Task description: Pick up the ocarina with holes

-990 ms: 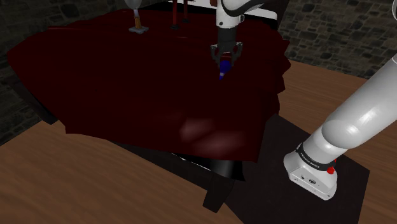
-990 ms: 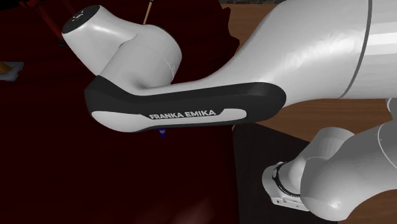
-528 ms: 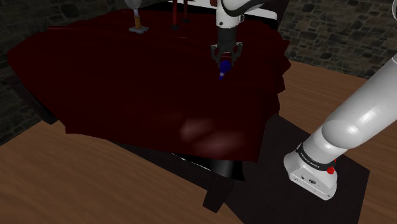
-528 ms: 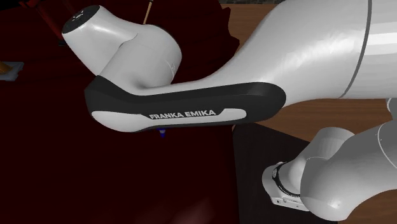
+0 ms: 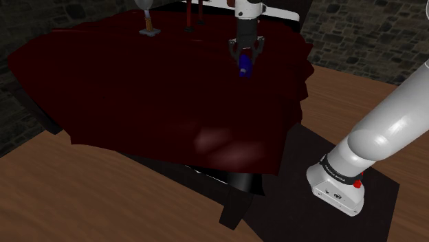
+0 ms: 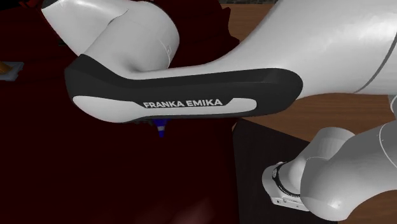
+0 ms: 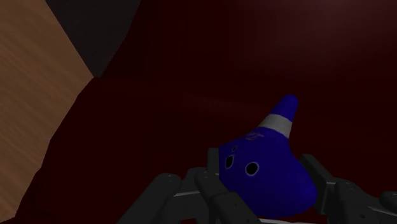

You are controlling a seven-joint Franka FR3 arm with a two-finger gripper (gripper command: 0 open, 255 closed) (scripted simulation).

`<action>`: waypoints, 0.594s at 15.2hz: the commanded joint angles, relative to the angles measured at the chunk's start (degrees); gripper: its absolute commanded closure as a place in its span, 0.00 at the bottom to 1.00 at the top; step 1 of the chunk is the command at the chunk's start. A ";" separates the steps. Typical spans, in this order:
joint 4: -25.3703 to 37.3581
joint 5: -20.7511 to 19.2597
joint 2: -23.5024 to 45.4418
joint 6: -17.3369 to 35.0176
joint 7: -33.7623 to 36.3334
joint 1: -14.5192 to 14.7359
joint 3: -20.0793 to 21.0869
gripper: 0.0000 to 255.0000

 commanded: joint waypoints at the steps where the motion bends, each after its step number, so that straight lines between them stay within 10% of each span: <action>1: 1.34 0.04 -0.17 -1.52 -0.03 0.00 -0.01 1.00; 9: 6.14 0.03 -0.12 -6.27 -0.09 -0.01 -0.02 1.00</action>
